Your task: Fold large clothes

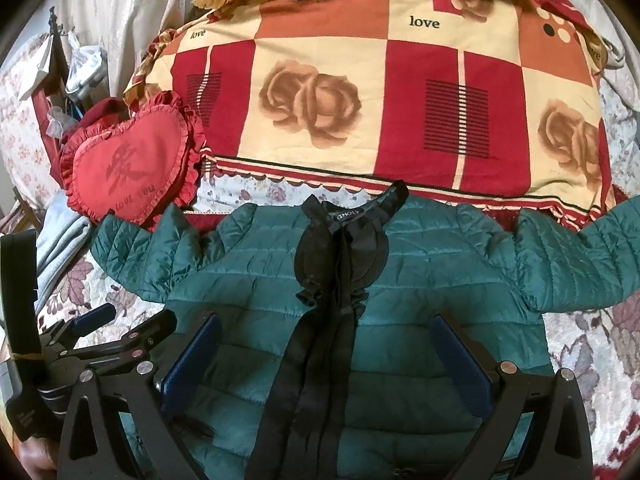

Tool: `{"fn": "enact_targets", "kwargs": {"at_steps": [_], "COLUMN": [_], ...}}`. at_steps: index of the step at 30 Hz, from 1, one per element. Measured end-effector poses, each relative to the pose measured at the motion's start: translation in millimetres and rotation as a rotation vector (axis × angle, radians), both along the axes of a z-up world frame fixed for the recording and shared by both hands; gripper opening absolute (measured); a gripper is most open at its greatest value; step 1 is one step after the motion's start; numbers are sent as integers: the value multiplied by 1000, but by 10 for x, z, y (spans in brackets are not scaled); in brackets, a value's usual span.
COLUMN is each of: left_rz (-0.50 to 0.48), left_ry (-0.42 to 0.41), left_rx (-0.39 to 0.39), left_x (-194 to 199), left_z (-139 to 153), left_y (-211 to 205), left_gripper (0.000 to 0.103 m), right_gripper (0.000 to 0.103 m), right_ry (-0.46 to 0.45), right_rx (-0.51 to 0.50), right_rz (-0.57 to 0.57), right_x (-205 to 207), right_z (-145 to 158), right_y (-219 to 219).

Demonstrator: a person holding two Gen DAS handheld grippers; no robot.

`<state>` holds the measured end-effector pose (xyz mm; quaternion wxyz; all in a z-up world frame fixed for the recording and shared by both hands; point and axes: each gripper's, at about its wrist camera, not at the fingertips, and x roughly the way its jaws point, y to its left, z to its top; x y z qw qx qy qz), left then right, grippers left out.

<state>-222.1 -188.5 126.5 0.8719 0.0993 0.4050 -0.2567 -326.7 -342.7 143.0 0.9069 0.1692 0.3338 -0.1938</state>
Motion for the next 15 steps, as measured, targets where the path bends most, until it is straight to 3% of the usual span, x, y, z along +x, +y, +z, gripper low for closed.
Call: {"fn": "enact_targets", "kwargs": {"at_steps": [15], "left_rz": [25], "left_ry": [8], "left_rx": [2], "left_x": [66], "left_z": [-29], "left_y": [35], "left_gripper": [101], "right_gripper": [103], "right_ry": [0], "right_rx": [0], "right_rz": [8], "right_x": [34], "right_z": [-35], "right_y": [53]}}
